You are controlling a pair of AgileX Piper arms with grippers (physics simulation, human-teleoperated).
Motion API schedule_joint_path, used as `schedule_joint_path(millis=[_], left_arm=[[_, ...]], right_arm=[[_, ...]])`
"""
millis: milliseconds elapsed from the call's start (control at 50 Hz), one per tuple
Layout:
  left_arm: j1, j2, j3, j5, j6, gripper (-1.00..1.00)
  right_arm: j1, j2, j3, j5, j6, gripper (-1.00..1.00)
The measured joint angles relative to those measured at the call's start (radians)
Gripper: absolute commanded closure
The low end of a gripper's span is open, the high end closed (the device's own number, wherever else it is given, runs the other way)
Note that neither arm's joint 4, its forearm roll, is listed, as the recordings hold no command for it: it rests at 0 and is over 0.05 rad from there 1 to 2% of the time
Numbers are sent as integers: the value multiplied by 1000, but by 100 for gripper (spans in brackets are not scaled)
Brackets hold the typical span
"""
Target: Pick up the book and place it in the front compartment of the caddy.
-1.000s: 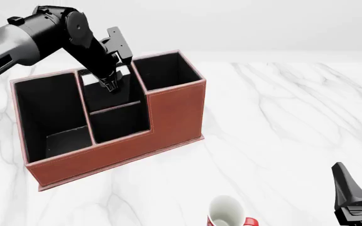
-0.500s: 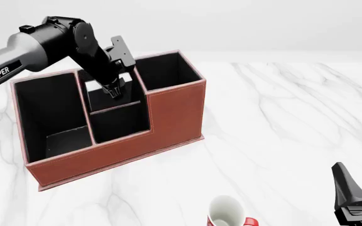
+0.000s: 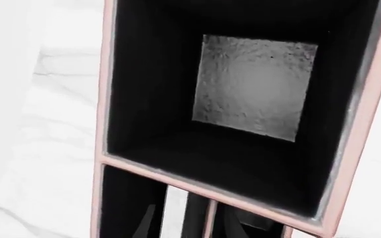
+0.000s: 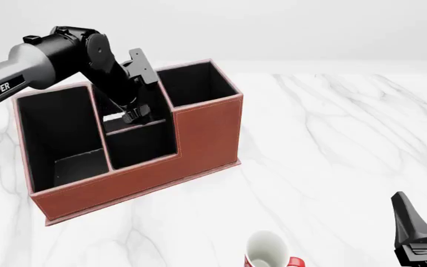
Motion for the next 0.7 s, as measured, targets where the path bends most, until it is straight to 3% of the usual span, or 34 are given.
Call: schedule_joint_path(millis=[420,700], left_arm=[[-19,-101,46,9,-7,-100],[-60,-320,197,-20,-8,-100]], right_arm=[[0,0,0,0,0,-100],[0,0,0,0,0,-100]])
